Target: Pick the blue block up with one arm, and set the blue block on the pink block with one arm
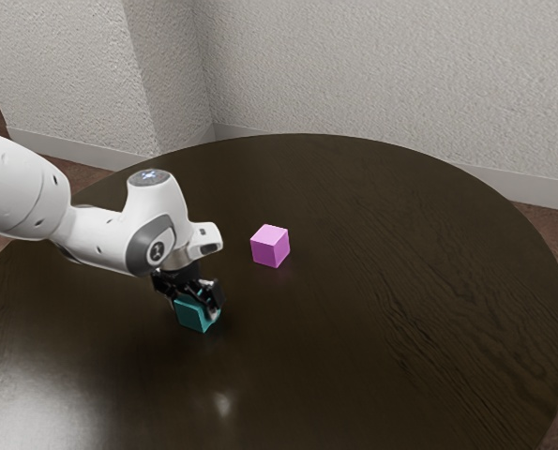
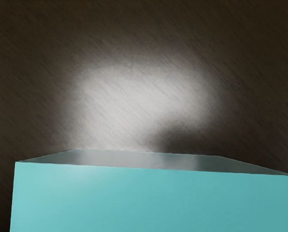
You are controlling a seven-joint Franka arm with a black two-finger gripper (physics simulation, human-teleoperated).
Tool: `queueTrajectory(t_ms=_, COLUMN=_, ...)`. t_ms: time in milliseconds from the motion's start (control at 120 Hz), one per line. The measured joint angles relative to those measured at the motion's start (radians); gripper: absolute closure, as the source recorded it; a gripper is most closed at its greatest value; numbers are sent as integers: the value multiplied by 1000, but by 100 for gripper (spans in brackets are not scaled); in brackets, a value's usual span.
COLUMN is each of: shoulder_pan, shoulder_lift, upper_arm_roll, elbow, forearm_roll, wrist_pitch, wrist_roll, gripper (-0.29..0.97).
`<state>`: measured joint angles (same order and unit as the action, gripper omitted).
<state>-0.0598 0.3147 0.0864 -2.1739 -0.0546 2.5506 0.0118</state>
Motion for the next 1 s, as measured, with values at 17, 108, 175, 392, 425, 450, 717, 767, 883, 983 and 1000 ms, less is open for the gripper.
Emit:
queueTrajectory(t_ms=17, shoulder_pan=0, shoulder_lift=1, upper_arm_roll=-1, elbow=1, forearm_roll=-1, wrist_pitch=0, wrist_roll=2, gripper=0)
queueTrajectory(t_ms=108, shoulder_pan=0, shoulder_lift=-2, upper_arm_roll=-4, elbow=6, forearm_roll=-6, wrist_pitch=0, wrist_roll=9, gripper=8)
queueTrajectory(t_ms=175, shoulder_pan=0, shoulder_lift=-4, upper_arm_roll=-5, elbow=6, forearm_roll=-9, wrist_pitch=0, wrist_roll=11, gripper=21)
queueTrajectory(t_ms=392, shoulder_pan=0, shoulder_lift=-6, upper_arm_roll=-5, elbow=6, forearm_roll=-2, wrist_pitch=1, wrist_roll=4, gripper=33)
queueTrajectory(t_ms=425, shoulder_pan=0, shoulder_lift=-10, upper_arm_roll=-5, elbow=6, forearm_roll=-1, wrist_pitch=1, wrist_roll=2, gripper=34)
queueTrajectory(t_ms=450, shoulder_pan=0, shoulder_lift=-15, upper_arm_roll=-5, elbow=6, forearm_roll=1, wrist_pitch=1, wrist_roll=0, gripper=36)
queueTrajectory(t_ms=717, shoulder_pan=-27, shoulder_lift=52, upper_arm_roll=-48, elbow=314, forearm_roll=75, wrist_pitch=-70, wrist_roll=-22, gripper=37)
queueTrajectory(t_ms=767, shoulder_pan=-27, shoulder_lift=92, upper_arm_roll=-49, elbow=398, forearm_roll=84, wrist_pitch=-97, wrist_roll=-25, gripper=37)
queueTrajectory(t_ms=883, shoulder_pan=-27, shoulder_lift=154, upper_arm_roll=-51, elbow=516, forearm_roll=107, wrist_pitch=-150, wrist_roll=-30, gripper=38)
queueTrajectory(t_ms=983, shoulder_pan=-27, shoulder_lift=190, upper_arm_roll=-55, elbow=561, forearm_roll=120, wrist_pitch=-177, wrist_roll=-33, gripper=38)
queueTrajectory(t_ms=1000, shoulder_pan=-27, shoulder_lift=195, upper_arm_roll=-56, elbow=565, forearm_roll=121, wrist_pitch=-181, wrist_roll=-33, gripper=38)
